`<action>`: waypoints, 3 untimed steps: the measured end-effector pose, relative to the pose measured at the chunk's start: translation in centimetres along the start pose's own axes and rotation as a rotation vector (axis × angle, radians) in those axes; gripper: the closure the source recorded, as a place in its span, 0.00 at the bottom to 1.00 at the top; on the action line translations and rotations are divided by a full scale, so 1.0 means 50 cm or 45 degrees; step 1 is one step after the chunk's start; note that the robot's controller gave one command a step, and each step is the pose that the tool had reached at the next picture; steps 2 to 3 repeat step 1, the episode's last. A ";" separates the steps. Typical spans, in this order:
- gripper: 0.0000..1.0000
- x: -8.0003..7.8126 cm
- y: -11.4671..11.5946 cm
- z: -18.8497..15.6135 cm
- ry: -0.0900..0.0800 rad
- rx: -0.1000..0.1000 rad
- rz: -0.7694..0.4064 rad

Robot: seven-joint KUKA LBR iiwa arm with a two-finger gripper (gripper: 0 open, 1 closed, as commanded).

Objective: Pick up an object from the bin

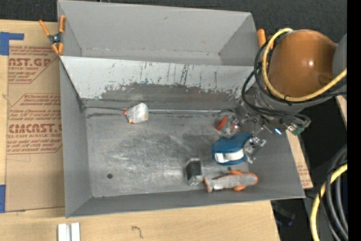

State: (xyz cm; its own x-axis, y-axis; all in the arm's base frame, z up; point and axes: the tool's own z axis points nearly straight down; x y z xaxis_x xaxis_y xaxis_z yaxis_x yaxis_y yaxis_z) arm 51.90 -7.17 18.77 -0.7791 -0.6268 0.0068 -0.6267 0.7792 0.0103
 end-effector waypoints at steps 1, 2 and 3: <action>1.00 0.036 0.000 -0.067 -0.014 0.015 0.008; 1.00 0.036 0.000 -0.067 -0.014 0.015 0.008; 1.00 0.036 0.000 -0.067 -0.014 0.015 0.008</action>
Offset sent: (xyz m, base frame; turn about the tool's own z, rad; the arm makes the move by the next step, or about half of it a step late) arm 0.0306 0.0024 0.1400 -0.0298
